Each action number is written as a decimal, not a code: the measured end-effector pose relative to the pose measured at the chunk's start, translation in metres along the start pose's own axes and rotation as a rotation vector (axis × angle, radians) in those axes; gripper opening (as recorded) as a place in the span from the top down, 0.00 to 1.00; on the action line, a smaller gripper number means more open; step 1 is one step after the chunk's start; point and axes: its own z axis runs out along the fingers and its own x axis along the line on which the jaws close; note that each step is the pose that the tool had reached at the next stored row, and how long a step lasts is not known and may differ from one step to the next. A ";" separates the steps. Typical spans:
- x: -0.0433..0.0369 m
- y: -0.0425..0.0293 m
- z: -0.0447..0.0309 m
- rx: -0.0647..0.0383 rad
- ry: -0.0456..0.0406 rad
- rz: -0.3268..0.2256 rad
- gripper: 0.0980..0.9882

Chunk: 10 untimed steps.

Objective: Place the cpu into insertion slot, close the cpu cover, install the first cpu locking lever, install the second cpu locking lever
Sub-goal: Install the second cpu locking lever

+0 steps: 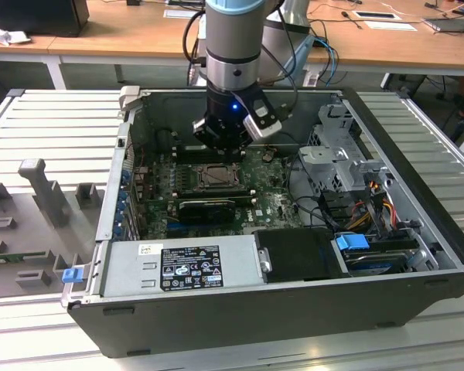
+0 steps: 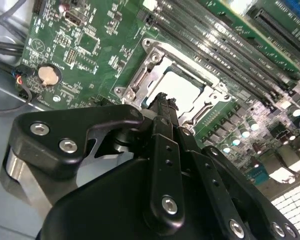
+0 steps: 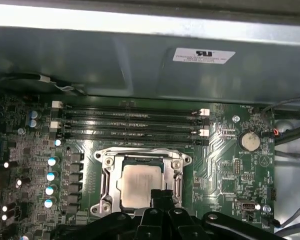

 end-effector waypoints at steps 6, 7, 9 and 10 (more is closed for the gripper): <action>0.0009 -0.0182 -0.0005 -0.002 -0.0002 0.000 0.99; 0.0011 -0.0230 -0.0008 -0.004 -0.0002 0.000 0.99; 0.0013 -0.0295 -0.0014 -0.017 0.0000 0.001 0.99; 0.0014 -0.0311 -0.0016 -0.026 0.0009 0.001 0.99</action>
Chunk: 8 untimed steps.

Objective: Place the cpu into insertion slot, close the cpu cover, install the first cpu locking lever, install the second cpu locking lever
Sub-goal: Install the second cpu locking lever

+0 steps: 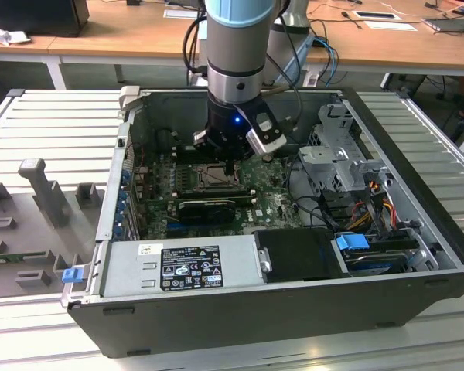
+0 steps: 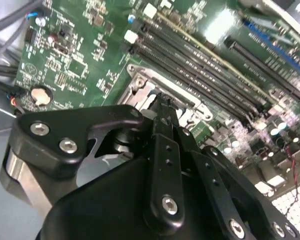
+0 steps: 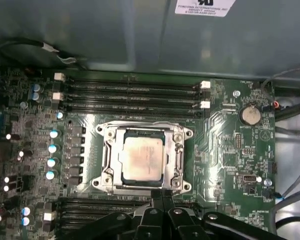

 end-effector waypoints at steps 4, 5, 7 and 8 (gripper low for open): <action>0.0001 -0.0020 0.0001 -0.030 0.0124 0.003 0.99; 0.0002 -0.0025 0.0004 -0.030 0.0122 0.003 0.99; 0.0009 -0.0055 0.0004 -0.030 0.0123 0.002 0.99; 0.0015 -0.0073 0.0002 -0.030 0.0122 0.002 0.99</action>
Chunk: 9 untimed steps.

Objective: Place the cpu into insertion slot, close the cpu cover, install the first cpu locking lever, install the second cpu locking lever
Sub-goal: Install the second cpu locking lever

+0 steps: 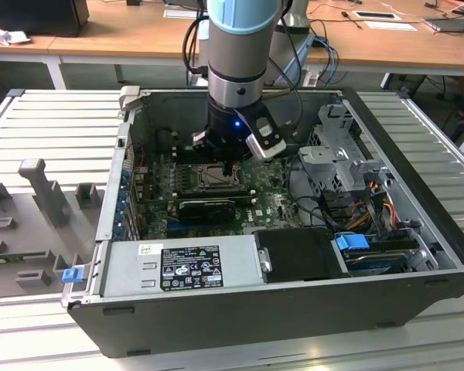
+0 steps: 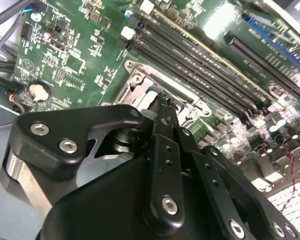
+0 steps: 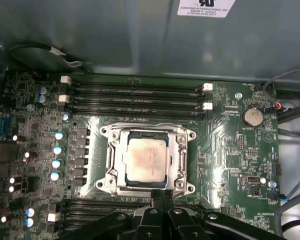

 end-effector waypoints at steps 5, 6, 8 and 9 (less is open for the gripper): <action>0.0035 -0.0067 0.0004 -0.005 0.0020 -0.013 0.99; 0.0053 -0.0083 0.0005 -0.008 0.0024 -0.017 0.99; 0.0092 -0.0101 0.0009 -0.011 0.0028 -0.021 0.99; 0.0121 -0.0105 0.0010 -0.012 0.0029 -0.022 0.99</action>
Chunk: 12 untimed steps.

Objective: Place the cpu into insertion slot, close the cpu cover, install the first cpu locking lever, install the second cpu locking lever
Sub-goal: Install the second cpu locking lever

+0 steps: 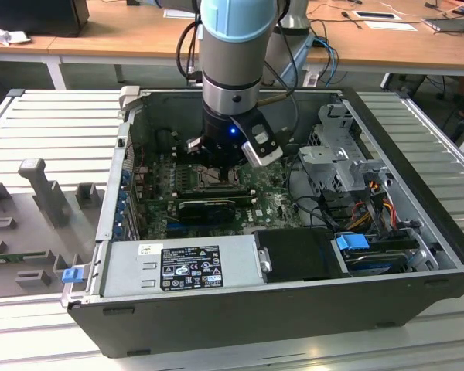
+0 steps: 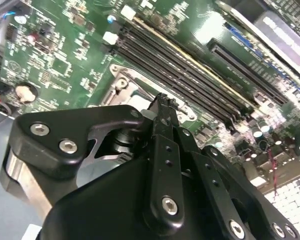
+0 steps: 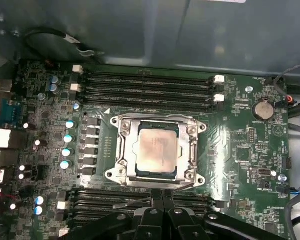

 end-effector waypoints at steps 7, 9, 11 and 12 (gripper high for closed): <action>0.0220 0.0010 0.0028 -0.003 0.0008 -0.006 0.99; 0.0227 0.0002 0.0079 -0.003 0.0013 -0.010 0.99; 0.0233 -0.0005 0.0122 -0.003 0.0020 -0.013 0.99; 0.0239 -0.0009 0.0157 -0.004 0.0025 -0.017 0.99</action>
